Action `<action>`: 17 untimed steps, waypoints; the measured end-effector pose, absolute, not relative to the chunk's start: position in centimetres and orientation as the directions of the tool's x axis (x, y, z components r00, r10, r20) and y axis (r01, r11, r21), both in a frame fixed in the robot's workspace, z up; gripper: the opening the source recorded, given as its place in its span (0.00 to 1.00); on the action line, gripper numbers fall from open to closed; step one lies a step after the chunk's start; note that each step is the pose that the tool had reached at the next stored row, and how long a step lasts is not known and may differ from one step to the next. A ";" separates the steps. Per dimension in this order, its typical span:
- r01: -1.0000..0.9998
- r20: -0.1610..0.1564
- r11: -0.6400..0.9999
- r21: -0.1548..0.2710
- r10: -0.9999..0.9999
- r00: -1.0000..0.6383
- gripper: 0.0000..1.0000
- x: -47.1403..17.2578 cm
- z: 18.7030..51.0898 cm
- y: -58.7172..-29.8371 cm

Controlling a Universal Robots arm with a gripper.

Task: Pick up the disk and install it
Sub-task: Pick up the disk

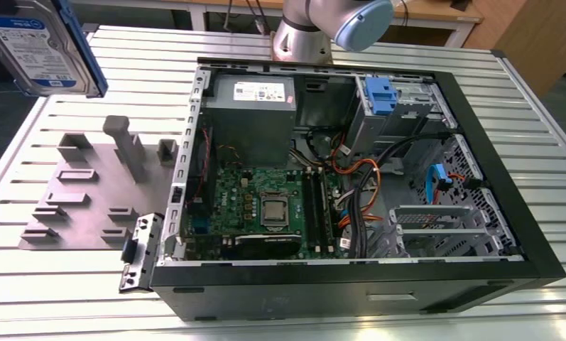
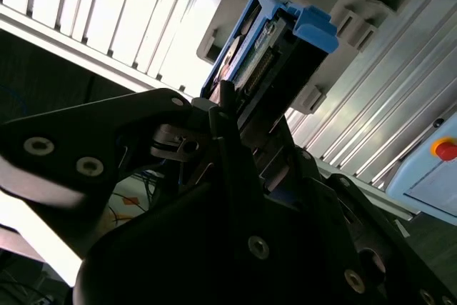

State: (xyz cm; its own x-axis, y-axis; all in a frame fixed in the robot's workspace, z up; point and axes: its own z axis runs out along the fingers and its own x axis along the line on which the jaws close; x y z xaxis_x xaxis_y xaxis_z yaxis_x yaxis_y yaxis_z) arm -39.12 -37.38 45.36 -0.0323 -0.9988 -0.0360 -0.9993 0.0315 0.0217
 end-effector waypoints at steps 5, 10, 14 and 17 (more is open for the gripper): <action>-0.999 -0.036 0.032 0.022 -0.999 -0.032 0.35 -39.1 46.0 -37.4; -0.999 -0.036 0.032 0.022 -0.999 -0.032 0.35 -39.1 46.2 -37.4; -0.999 -0.036 0.032 0.022 -0.999 -0.032 0.35 -39.1 46.2 -37.4; -0.999 -0.036 0.032 0.022 -0.999 -0.032 0.35 -39.1 46.2 -37.4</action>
